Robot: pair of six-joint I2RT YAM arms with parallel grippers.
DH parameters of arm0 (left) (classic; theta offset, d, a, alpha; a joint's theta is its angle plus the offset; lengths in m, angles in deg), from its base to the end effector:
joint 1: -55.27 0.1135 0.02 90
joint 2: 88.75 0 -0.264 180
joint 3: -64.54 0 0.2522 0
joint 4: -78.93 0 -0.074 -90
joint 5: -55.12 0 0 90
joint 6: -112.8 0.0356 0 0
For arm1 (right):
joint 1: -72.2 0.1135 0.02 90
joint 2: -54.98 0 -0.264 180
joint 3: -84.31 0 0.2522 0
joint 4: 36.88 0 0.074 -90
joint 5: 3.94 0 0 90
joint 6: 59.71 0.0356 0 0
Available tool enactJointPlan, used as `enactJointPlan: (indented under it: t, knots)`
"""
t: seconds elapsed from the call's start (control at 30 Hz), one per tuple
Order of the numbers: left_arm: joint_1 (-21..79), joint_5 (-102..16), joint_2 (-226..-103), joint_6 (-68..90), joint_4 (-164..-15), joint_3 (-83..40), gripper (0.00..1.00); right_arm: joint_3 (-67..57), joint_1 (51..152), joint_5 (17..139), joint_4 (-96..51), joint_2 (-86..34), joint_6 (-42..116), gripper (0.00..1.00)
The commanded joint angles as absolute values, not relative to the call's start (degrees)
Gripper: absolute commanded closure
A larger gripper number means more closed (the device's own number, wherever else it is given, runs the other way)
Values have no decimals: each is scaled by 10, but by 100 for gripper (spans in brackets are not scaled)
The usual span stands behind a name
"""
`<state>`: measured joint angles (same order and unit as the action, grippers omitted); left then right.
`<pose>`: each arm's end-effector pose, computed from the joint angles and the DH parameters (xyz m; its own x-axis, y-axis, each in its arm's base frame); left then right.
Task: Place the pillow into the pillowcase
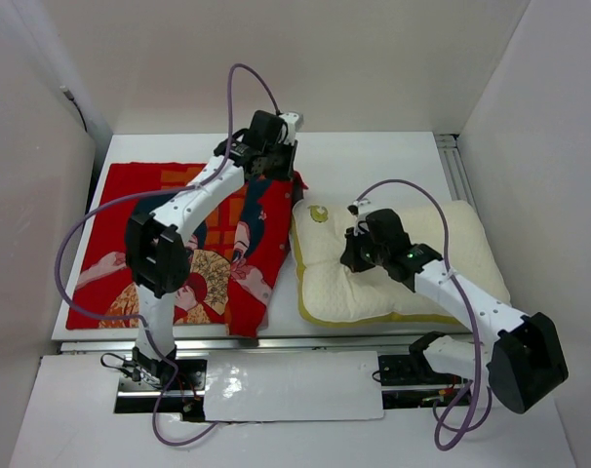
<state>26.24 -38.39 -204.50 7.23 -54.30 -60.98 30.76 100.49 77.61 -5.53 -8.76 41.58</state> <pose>0.4105 -0.2303 0.3282 -0.6484 0.0534 -0.7594 0.3665 0.8962 -0.2499 0.2028 0.1151 0.2332 -0.6834 -0.1479 -0.7149 -0.4404 0.8646 0.2421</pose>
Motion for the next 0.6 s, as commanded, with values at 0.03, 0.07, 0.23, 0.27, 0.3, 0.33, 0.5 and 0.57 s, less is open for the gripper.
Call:
enactJointPlan:
  t: [0.03, 0.07, 0.23, 0.27, 0.3, 0.33, 0.5, 0.57]
  knots:
    - [278, -437, -2005, 105, -521, -650, 100, 277, 1030, 788, -115, -85, 400, 100]
    - [279, -451, -2005, 105, -521, -655, 100, 277, 1036, 789, -115, -91, 400, 100]
    - [266, -472, -1999, 124, -507, -661, 100, 242, 1065, 782, -144, -102, 387, 100]
    - [259, -481, -1999, 131, -502, -661, 100, 233, 1072, 775, -150, -111, 387, 100]
    - [252, -481, -1999, 131, -502, -672, 100, 223, 1072, 775, -150, -122, 372, 100]
    - [252, -473, -2005, 131, -487, -680, 100, 203, 1078, 768, -150, -129, 367, 100]
    - [239, -445, -2034, 125, -452, -736, 100, 169, 1098, 753, -162, -167, 362, 100]
    - [239, -433, -2048, 120, -446, -752, 100, 161, 1104, 752, -162, -173, 362, 100]
